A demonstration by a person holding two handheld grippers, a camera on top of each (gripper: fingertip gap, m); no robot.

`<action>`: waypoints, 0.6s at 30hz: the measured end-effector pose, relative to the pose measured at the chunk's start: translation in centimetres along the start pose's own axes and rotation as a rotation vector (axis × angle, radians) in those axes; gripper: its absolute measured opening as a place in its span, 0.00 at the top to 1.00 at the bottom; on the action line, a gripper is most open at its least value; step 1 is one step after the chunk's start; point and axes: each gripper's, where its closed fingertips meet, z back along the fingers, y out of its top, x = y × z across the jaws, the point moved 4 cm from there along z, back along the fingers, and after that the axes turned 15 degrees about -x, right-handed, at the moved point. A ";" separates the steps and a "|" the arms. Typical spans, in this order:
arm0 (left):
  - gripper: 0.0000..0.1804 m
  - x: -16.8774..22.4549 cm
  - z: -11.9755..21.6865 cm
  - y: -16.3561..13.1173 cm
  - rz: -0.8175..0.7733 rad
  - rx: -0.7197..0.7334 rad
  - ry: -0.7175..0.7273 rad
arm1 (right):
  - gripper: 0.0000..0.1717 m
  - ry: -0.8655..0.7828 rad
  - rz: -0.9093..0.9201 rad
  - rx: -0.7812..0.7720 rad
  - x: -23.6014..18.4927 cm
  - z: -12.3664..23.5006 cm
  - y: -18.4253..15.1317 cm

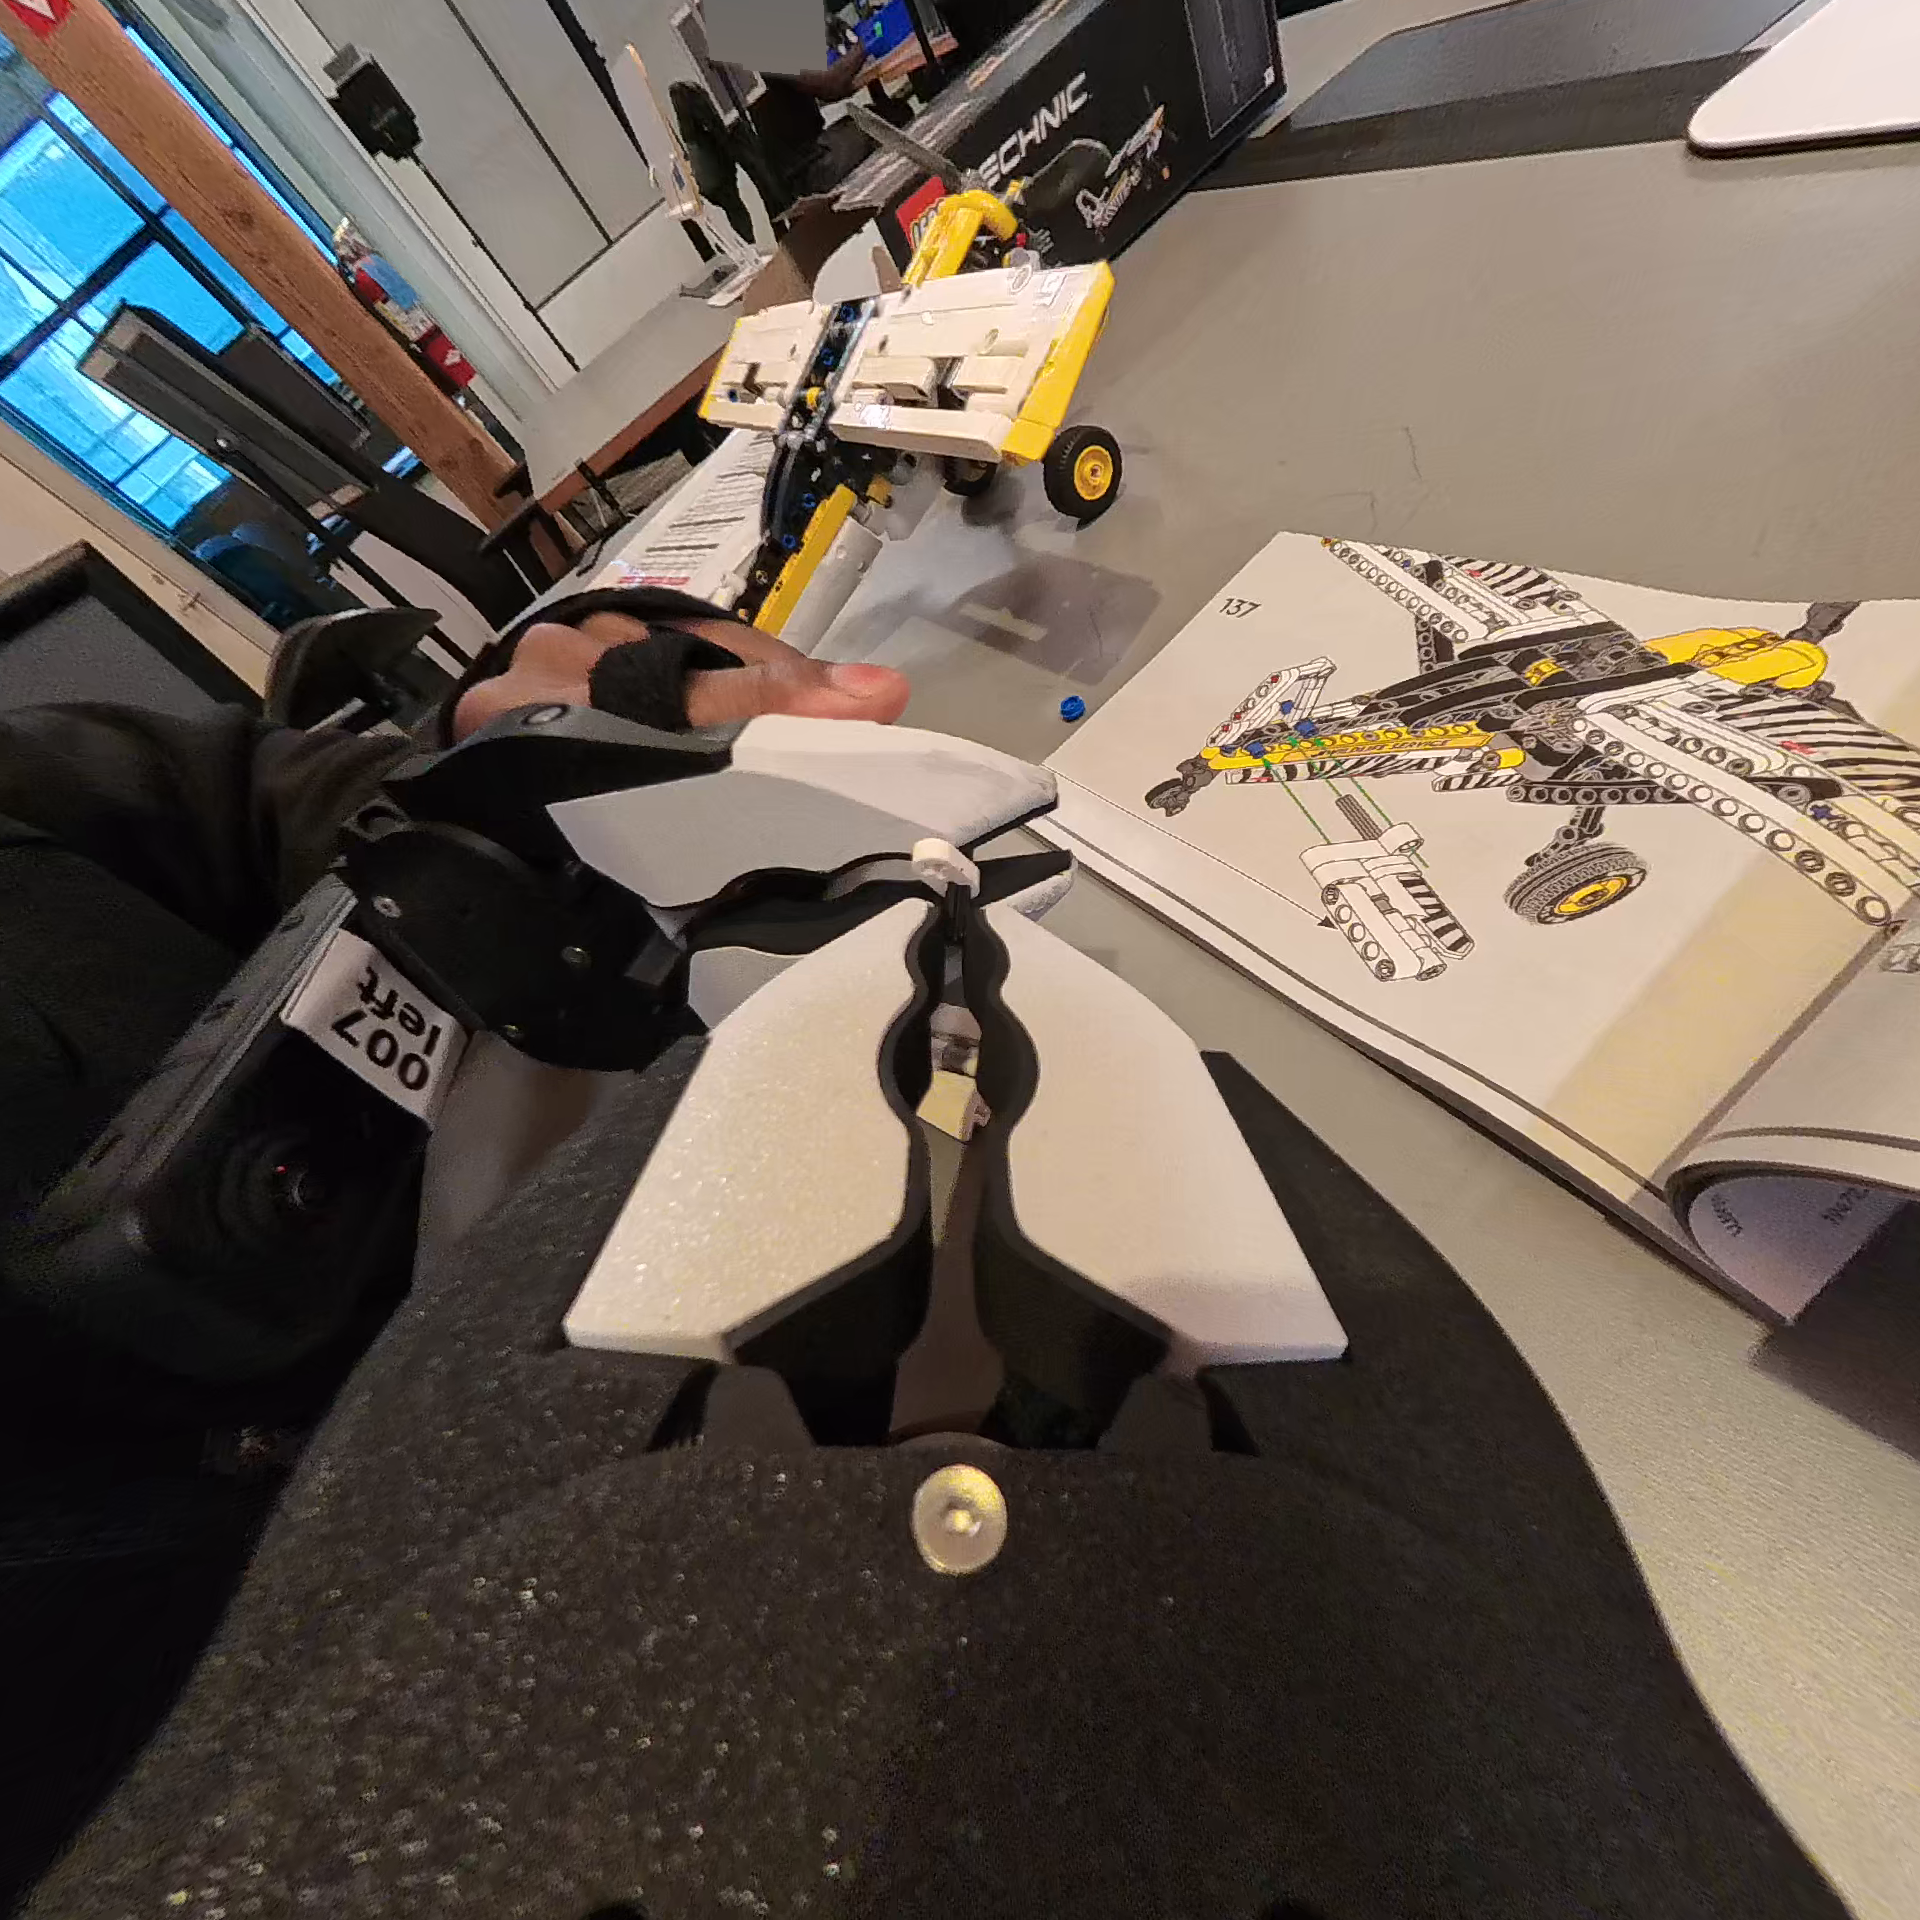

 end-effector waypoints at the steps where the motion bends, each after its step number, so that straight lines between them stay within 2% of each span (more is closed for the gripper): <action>1: 0.96 0.1 0.0 0.0 -0.007 -0.002 0.001 | 0.99 -0.003 0.001 -0.005 0.0 0.0 0.0; 10: 0.96 0.1 -0.1 0.2 -0.008 0.014 -0.018 | 0.99 -0.011 0.011 -0.009 0.0 0.1 -0.1; 13: 0.95 -0.1 -0.2 0.2 0.049 0.035 -0.062 | 0.99 0.008 0.016 -0.004 0.0 0.3 0.0; 15: 0.94 -0.3 -0.3 0.1 0.158 0.054 -0.134 | 0.99 0.055 -0.016 0.004 0.1 0.4 0.1; 18: 0.93 -0.5 -0.3 0.1 0.185 0.108 -0.206 | 0.98 0.128 -0.068 -0.001 0.2 0.4 0.1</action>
